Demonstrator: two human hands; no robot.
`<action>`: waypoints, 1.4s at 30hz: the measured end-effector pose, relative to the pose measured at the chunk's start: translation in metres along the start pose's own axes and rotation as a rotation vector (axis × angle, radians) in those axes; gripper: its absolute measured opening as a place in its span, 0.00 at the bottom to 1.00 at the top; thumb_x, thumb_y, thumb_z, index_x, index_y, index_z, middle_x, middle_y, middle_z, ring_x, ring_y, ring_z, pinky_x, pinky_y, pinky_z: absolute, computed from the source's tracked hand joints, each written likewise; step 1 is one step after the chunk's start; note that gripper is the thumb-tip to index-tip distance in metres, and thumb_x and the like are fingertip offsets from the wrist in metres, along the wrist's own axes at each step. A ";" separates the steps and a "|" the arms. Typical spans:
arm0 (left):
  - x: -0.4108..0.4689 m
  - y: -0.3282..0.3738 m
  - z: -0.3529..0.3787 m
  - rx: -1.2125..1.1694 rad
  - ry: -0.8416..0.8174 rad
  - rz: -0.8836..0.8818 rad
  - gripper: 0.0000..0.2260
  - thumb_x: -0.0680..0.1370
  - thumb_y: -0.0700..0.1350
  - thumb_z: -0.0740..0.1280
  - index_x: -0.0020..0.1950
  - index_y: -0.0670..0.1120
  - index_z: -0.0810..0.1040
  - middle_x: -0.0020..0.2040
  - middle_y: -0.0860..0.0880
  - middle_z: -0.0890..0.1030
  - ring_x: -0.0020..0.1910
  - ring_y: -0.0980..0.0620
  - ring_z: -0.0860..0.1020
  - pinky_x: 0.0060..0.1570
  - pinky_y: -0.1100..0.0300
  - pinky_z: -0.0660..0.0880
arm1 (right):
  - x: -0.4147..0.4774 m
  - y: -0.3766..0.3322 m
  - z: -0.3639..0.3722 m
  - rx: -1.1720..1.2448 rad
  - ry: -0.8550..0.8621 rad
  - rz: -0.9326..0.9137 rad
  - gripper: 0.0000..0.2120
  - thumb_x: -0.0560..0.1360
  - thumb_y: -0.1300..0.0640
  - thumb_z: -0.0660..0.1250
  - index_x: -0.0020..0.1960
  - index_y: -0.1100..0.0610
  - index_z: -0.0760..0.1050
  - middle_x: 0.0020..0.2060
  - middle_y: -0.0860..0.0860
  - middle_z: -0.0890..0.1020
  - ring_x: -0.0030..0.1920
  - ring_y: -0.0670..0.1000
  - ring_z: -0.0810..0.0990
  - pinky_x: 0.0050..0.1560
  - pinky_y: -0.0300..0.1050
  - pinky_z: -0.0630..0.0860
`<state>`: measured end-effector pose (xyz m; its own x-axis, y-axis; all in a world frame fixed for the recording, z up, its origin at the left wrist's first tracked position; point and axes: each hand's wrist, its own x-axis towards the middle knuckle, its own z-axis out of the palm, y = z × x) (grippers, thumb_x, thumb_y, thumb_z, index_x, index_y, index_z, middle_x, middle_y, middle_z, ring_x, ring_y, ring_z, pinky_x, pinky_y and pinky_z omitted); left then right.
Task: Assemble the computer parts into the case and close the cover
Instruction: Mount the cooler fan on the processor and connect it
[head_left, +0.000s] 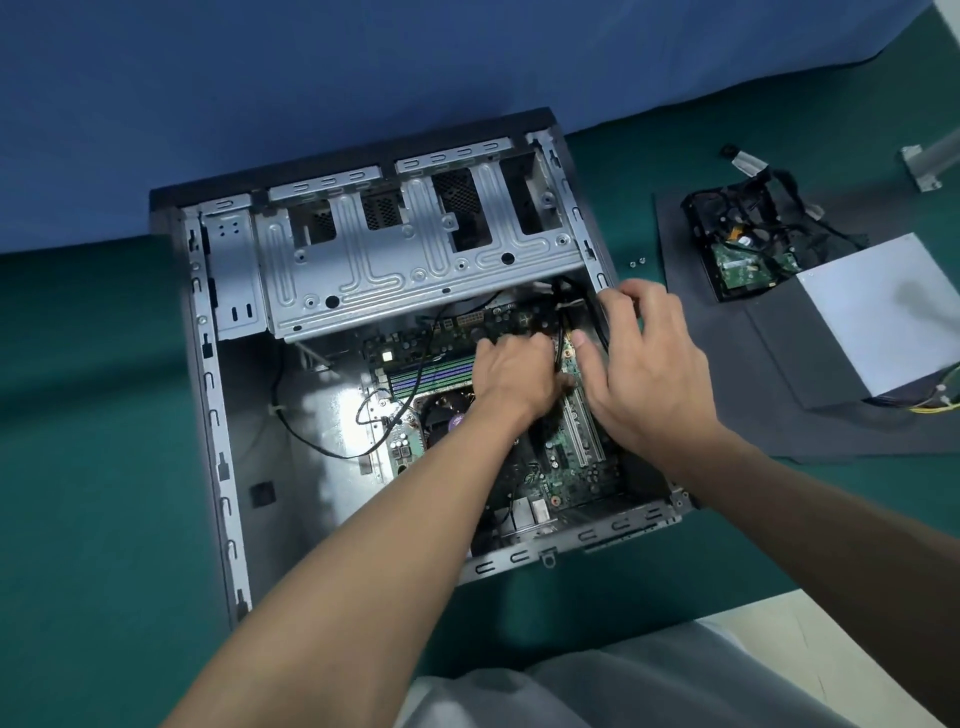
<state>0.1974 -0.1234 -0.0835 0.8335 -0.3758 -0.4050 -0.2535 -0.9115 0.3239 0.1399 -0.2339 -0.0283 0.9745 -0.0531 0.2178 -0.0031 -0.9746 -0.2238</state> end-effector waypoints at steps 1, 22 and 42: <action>0.002 0.002 0.001 0.002 -0.012 -0.024 0.12 0.78 0.54 0.66 0.51 0.46 0.75 0.52 0.44 0.82 0.57 0.43 0.77 0.65 0.48 0.62 | 0.000 0.000 0.000 0.004 -0.003 0.003 0.17 0.78 0.50 0.61 0.60 0.60 0.70 0.56 0.56 0.71 0.50 0.57 0.72 0.33 0.47 0.71; 0.022 -0.036 -0.046 -0.826 -0.475 -0.098 0.10 0.78 0.28 0.62 0.40 0.40 0.74 0.41 0.46 0.79 0.34 0.52 0.80 0.37 0.63 0.80 | 0.002 0.000 -0.002 -0.013 -0.009 0.015 0.15 0.78 0.50 0.61 0.59 0.60 0.70 0.56 0.56 0.71 0.50 0.56 0.70 0.35 0.44 0.63; 0.043 -0.029 -0.038 -1.104 -0.539 -0.066 0.04 0.80 0.37 0.64 0.45 0.39 0.76 0.43 0.48 0.78 0.41 0.56 0.79 0.46 0.68 0.78 | 0.002 -0.003 -0.003 -0.046 -0.003 0.024 0.16 0.78 0.50 0.62 0.59 0.61 0.71 0.56 0.57 0.72 0.51 0.56 0.71 0.34 0.44 0.63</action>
<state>0.2596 -0.1070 -0.0776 0.4529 -0.5940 -0.6648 0.5509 -0.3998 0.7326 0.1409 -0.2322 -0.0245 0.9747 -0.0760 0.2103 -0.0368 -0.9821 -0.1846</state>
